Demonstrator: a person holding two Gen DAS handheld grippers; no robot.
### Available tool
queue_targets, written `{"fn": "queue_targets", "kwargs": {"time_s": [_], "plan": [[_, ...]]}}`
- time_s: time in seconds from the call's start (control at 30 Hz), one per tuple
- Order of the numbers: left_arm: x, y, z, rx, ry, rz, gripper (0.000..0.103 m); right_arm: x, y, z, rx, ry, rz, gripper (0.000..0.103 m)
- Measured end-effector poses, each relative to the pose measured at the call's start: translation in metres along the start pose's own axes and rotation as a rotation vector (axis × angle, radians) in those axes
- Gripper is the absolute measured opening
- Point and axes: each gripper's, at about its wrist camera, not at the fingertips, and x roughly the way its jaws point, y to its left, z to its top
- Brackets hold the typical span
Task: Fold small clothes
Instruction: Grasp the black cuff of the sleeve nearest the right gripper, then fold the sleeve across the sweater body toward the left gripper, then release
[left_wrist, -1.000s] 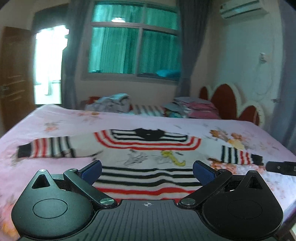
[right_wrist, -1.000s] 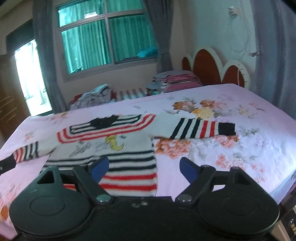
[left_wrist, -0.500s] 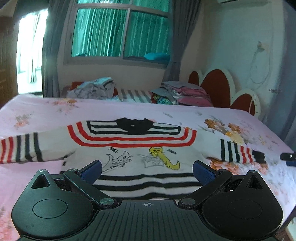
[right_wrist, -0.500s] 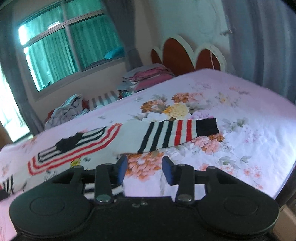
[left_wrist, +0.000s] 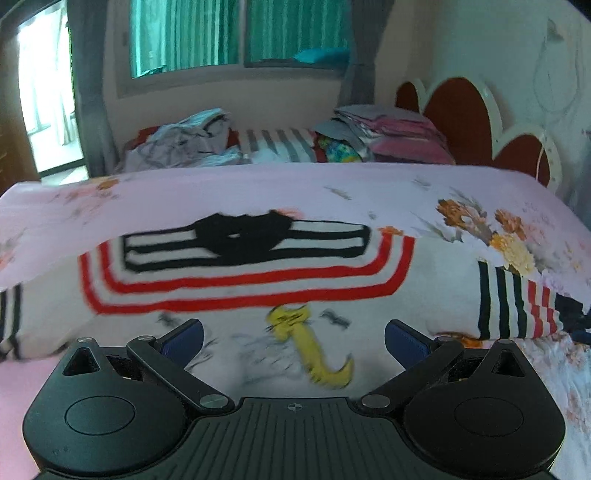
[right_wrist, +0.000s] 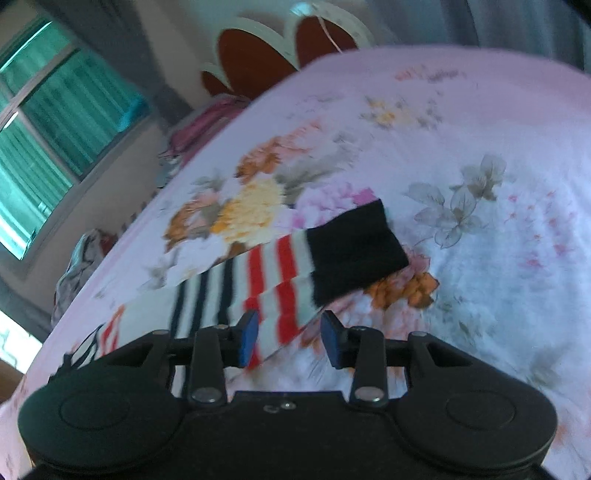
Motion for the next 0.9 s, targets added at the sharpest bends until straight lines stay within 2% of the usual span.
{"fn": "queue_targets", "kwargs": {"time_s": [0.1,0.27,0.33,0.4,0.47,0.5,0.57,0.6,0.7,0.77,0.9], "plan": [[0.014,-0.019,0.010,-0.011,0.025,-0.026,0.103,0.019,-0.009,0.001,0.051,0.041,0.004,0.037],[0.032,-0.025,0.016,-0.035,0.058,-0.062,0.103,0.029,-0.014,0.007,0.095,0.046,0.022,0.037],[0.038,-0.018,0.016,-0.053,0.061,-0.058,0.103,0.034,-0.019,0.010,0.115,0.040,0.022,0.031],[0.042,-0.006,0.016,-0.075,0.062,-0.059,0.103,0.036,-0.021,0.014,0.120,0.044,0.001,0.018],[0.044,0.011,0.012,-0.079,0.059,-0.050,0.103,0.037,-0.018,0.016,0.084,0.041,-0.030,0.009],[0.047,0.023,0.011,-0.076,0.061,-0.039,0.103,0.036,-0.011,0.017,0.030,0.036,-0.058,0.008],[0.054,0.043,0.008,-0.060,0.082,-0.017,0.103,0.030,0.029,0.012,-0.215,-0.013,-0.132,0.008],[0.060,0.054,0.005,-0.042,0.109,-0.014,0.103,0.027,0.046,0.009,-0.291,-0.035,-0.126,0.008],[0.079,0.080,-0.002,0.006,0.201,0.006,0.103,0.024,0.092,0.002,-0.374,-0.030,-0.073,0.008],[0.081,0.097,-0.004,0.002,0.189,0.006,0.103,0.023,0.122,-0.007,-0.432,-0.039,-0.049,0.008],[0.076,0.125,-0.001,-0.035,0.138,0.007,0.103,0.026,0.188,-0.037,-0.548,-0.020,0.058,0.008]]}}
